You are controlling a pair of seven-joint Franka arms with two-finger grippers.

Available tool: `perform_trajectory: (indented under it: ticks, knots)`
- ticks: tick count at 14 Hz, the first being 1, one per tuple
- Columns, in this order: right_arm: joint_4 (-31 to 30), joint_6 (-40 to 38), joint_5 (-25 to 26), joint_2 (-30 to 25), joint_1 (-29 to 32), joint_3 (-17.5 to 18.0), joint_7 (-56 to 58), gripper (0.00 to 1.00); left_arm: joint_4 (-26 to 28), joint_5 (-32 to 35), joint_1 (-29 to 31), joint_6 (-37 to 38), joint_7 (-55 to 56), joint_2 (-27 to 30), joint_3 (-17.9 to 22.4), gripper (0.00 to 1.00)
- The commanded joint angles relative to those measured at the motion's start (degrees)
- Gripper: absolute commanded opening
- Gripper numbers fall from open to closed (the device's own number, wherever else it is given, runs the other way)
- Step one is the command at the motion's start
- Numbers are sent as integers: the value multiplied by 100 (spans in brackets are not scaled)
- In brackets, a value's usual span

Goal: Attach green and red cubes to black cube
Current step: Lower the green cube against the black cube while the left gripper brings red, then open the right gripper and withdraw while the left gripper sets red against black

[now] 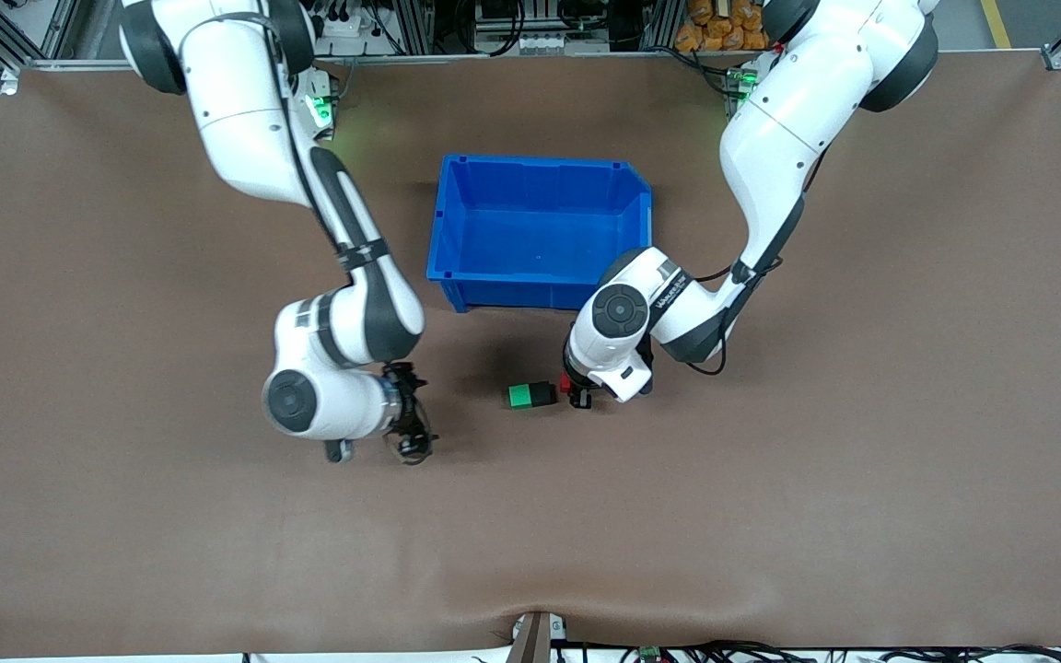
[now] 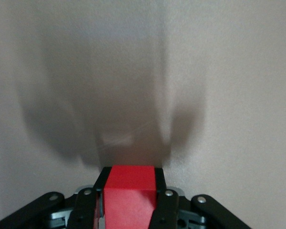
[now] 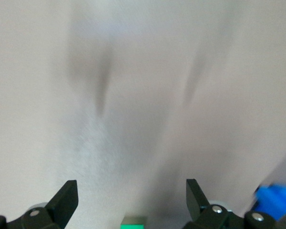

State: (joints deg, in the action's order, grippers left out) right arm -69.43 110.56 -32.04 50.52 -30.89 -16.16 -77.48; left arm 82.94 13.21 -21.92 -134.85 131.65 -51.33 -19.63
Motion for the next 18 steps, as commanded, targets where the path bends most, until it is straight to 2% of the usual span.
perform_trajectory:
  ticks: [1,3,6,11,13,15,18]
  knots:
    - [193,-534,119,-164,600,69,1510,100,-295,-81,-400,20,98,-158,371,0]
    - [193,-711,319,-252,891,0,2417,100,-400,-108,-586,20,212,-193,626,0]
    - [307,-755,917,-288,1015,-386,3962,100,-533,-275,-551,20,344,-290,645,0]
    - [684,-877,989,-288,1041,-1326,6548,100,-735,-275,-577,11,879,-431,645,0]
    - [1026,-1245,962,-297,1190,-1547,6772,100,-744,-275,-586,-32,942,-457,645,0]
    - [1396,-1641,989,-358,1392,-1592,7112,100,-744,-275,-595,-199,1020,-509,645,0]
    - [1406,-2334,980,-744,1349,-1968,7852,100,-752,-275,-665,-410,1109,-527,645,0]
